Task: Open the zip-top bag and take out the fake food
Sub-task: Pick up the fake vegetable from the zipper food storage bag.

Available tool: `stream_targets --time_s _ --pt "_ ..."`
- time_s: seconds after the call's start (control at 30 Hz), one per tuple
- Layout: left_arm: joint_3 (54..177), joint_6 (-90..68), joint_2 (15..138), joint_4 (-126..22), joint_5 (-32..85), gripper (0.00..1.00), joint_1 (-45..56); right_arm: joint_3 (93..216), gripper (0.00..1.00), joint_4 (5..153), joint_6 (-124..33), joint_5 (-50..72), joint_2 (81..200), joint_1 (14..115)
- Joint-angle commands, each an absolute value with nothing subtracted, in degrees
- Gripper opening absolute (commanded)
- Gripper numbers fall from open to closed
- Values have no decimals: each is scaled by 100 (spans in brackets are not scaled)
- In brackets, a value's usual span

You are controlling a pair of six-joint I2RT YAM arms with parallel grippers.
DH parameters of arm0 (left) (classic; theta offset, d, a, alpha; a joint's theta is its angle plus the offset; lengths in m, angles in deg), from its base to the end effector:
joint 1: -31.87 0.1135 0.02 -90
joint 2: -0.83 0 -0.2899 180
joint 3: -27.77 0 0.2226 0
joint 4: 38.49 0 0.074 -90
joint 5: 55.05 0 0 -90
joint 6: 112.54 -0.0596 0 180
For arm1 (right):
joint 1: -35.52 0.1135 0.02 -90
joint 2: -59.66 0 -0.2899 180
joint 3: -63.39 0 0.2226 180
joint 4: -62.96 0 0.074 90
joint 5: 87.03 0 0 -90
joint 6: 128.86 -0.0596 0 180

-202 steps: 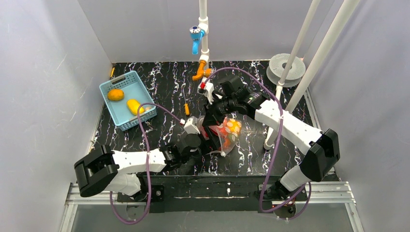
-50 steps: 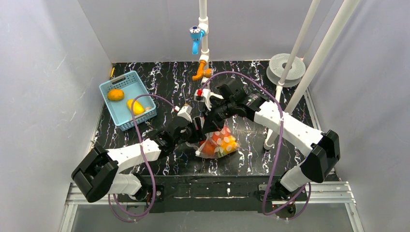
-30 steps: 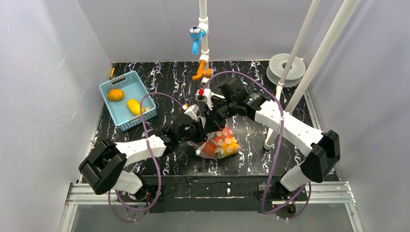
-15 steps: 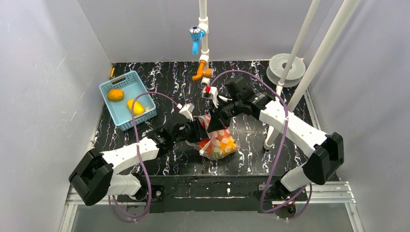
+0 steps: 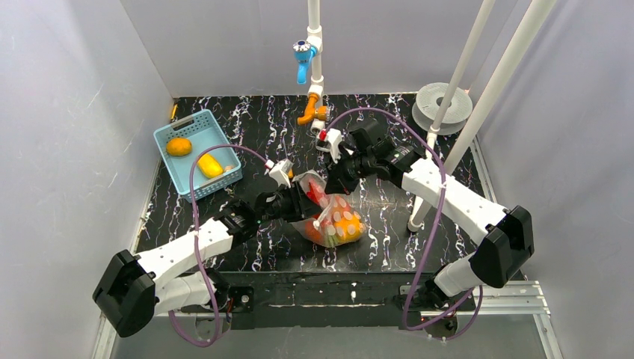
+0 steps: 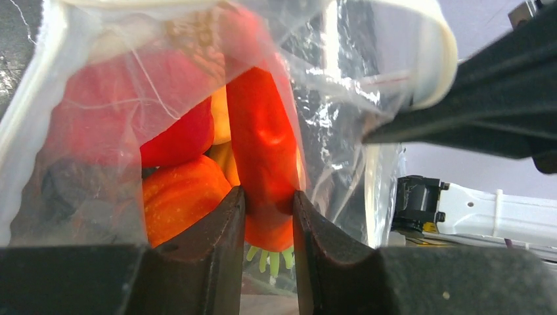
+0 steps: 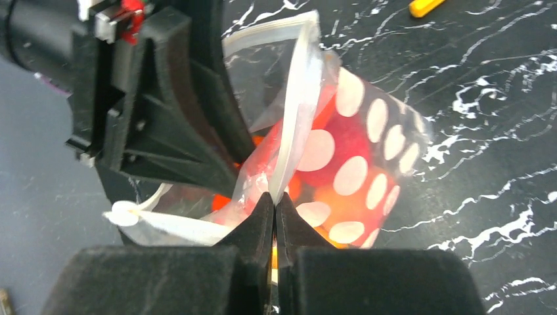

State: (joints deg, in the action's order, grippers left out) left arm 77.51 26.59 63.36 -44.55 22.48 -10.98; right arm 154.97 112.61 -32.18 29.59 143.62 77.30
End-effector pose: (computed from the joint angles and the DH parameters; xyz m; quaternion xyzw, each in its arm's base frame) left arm 0.1587 -0.1648 0.2787 0.0188 0.8108 -0.4773 0.3383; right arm 0.2094 0.2229 0.3461 -0.4502 0.7724 0.3198 0.3137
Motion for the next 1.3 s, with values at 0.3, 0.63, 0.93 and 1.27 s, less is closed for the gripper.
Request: stream_targets --time_s 0.3,0.63,0.93,1.27 --pt "7547 2587 6218 -4396 1690 0 -1079 15429 1 10516 -3608 1444 14096 7579" --pt "7526 2359 6020 -4208 1390 0 -1079 15331 1 10470 -3619 1484 14111 7564" --pt "7412 2098 5521 -4155 1655 0 -1077 15225 1 10502 -3605 2226 14100 7562" --pt "7247 1887 4733 -4227 2716 0 -1079 15119 1 10500 -3538 2758 14046 7561"
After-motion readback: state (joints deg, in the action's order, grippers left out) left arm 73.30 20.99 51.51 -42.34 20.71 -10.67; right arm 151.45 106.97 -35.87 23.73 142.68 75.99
